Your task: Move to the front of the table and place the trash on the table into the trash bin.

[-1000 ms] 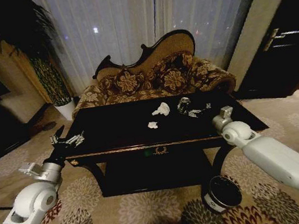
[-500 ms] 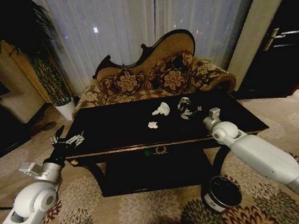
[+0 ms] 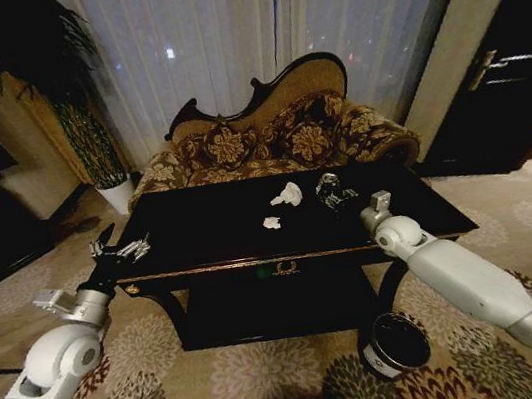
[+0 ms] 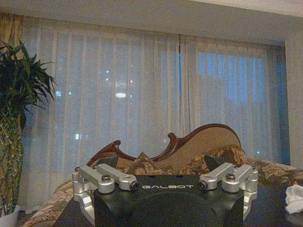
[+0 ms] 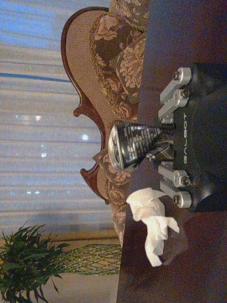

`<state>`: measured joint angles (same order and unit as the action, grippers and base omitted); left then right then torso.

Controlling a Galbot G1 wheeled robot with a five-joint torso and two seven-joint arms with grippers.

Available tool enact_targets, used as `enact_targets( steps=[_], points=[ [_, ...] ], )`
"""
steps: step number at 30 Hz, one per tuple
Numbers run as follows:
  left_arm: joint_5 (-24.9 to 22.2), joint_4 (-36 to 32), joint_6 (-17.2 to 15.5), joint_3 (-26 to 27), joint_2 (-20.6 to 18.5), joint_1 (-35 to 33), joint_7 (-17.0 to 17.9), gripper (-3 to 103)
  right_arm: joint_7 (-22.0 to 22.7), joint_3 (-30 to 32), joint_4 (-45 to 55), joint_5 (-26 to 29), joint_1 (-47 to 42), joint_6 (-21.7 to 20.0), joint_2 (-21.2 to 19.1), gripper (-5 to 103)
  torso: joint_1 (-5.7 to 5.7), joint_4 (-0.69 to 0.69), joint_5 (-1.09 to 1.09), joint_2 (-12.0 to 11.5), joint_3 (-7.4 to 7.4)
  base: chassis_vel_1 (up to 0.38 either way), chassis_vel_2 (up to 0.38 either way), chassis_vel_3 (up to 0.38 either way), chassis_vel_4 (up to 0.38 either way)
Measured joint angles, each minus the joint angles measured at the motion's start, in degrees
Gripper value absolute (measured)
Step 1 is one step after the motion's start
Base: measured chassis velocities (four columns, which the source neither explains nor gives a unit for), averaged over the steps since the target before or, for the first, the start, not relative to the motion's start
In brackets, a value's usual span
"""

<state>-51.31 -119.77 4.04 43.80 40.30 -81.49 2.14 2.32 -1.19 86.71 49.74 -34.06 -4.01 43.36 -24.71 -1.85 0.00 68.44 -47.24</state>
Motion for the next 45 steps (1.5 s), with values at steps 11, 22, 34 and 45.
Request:
enact_targets(
  steps=[11,22,34,45],
  points=[
    [0.0,0.0,0.0,0.0,0.0,0.0,0.0,100,0.4,1.5,1.3,-0.8,-1.4,-0.1,0.0,1,0.00,0.00,0.00,0.0,0.00,0.000,0.000,0.000,0.000],
    [0.0,0.0,0.0,0.0,0.0,0.0,0.0,100,1.3,10.4,9.4,-0.6,-9.9,-0.7,-3.3,1,0.00,0.02,0.00,0.0,0.00,0.000,0.000,0.000,0.000],
    [0.0,0.0,0.0,0.0,0.0,0.0,0.0,100,-1.9,34.4,20.8,-2.5,-36.3,4.9,-7.5,1,0.01,0.00,-0.01,0.0,0.01,0.000,0.000,0.000,0.000],
    [0.0,0.0,0.0,0.0,0.0,0.0,0.0,100,-5.4,51.5,25.0,-3.0,-53.1,8.4,-2.0,1,0.01,0.00,0.00,0.0,0.01,0.000,0.000,0.000,0.000]
  ],
)
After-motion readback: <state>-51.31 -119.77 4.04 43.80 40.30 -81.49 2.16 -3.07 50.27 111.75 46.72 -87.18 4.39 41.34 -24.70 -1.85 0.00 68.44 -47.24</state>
